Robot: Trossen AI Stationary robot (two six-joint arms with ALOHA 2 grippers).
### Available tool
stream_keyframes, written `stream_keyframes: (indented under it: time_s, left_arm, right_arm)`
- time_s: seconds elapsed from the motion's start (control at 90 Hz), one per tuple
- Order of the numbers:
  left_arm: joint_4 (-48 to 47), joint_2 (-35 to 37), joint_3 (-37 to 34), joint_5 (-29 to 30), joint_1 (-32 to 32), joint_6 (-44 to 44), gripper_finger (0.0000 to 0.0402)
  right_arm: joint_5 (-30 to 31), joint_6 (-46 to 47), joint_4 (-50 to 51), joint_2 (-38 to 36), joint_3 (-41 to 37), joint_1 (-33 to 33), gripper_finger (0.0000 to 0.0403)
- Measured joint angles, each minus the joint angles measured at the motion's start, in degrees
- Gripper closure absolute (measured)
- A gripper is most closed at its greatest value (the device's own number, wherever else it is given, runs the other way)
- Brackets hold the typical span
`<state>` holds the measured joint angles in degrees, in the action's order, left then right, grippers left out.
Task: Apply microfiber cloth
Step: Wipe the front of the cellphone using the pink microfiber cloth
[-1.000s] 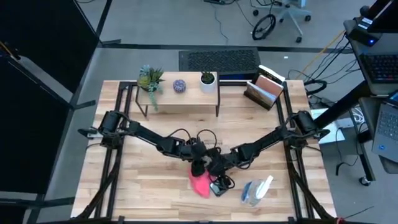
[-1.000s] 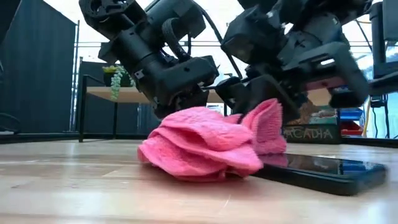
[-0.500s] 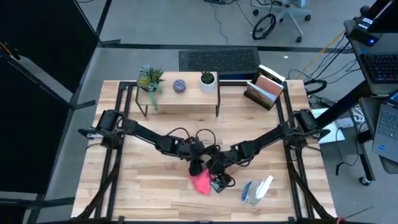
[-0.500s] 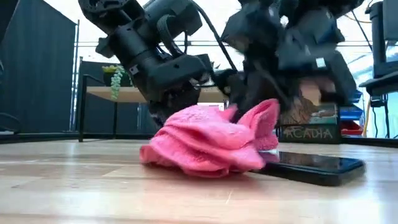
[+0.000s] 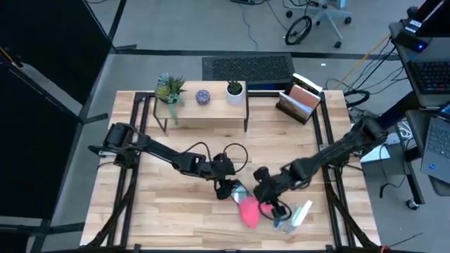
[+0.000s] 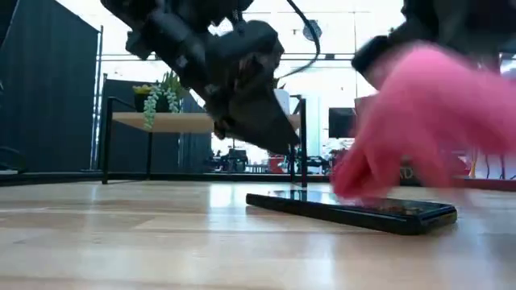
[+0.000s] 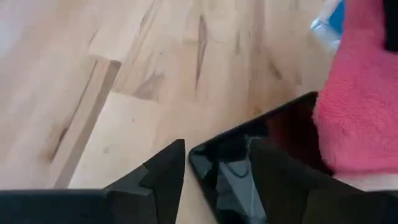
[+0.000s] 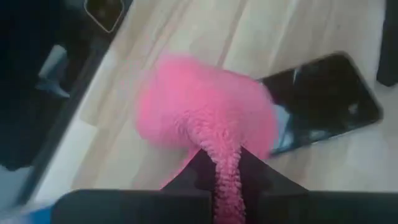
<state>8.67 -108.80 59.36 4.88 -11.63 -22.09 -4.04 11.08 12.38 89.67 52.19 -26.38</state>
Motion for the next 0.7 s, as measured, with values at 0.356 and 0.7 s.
stream_keyframes:
  time_s: [0.356,0.7]
  left_arm:
    - [-5.5,-3.5,0.3,-3.1,-0.2,-7.5,0.0237]
    - [-5.8,-3.4,0.3,-2.7,-3.5,-20.0,0.0237]
  right_arm:
    - [4.6,-3.5,-5.2,10.8,-2.0,2.7,0.0399]
    - [8.3,-14.6,2.2,5.5,-2.5,10.6,0.0399]
